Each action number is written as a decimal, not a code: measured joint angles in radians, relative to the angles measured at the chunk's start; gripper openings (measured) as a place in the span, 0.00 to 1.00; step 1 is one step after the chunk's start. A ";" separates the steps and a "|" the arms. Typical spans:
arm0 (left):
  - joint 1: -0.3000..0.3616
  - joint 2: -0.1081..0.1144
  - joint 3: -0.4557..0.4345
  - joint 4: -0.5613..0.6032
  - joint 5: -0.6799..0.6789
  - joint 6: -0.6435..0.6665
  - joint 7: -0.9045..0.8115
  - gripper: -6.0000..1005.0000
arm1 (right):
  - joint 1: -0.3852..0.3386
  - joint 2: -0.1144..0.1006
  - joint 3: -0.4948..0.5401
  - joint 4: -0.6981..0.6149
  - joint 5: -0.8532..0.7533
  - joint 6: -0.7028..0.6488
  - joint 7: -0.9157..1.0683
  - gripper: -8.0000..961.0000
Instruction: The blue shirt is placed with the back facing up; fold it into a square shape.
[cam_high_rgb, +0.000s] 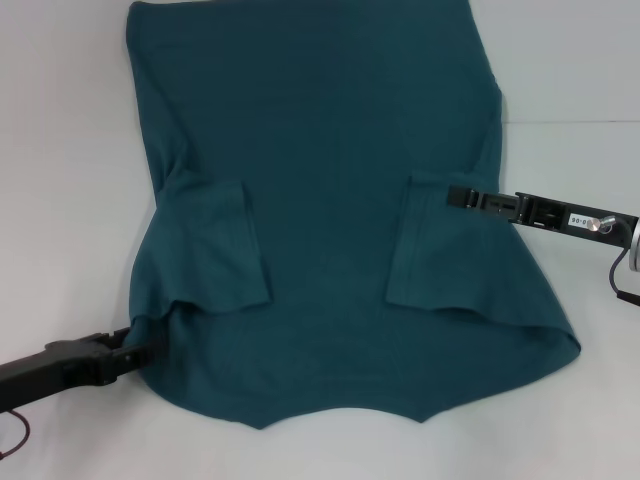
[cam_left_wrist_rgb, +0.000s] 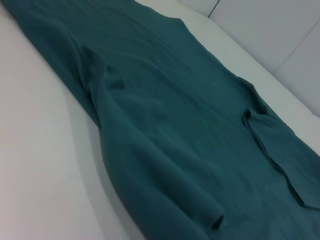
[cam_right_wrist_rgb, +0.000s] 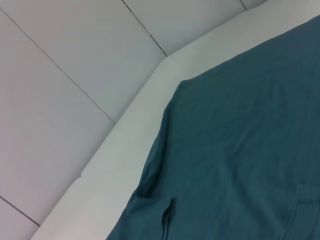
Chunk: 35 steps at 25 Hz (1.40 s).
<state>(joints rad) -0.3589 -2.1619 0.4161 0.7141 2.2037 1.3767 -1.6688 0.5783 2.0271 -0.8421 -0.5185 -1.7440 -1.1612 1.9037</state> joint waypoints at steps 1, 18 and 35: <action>-0.002 0.001 -0.002 0.000 0.000 0.000 0.000 0.66 | 0.000 0.000 0.000 0.000 0.000 0.000 0.000 0.97; -0.015 0.005 0.001 0.005 -0.001 -0.009 -0.013 0.20 | -0.006 -0.025 -0.002 0.000 -0.044 -0.002 0.038 0.97; -0.020 0.007 -0.003 0.019 -0.002 0.013 -0.029 0.05 | -0.072 -0.084 0.002 -0.005 -0.186 -0.023 0.209 0.97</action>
<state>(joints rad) -0.3794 -2.1551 0.4132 0.7333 2.2017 1.3898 -1.6982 0.5064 1.9433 -0.8406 -0.5233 -1.9301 -1.1838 2.1122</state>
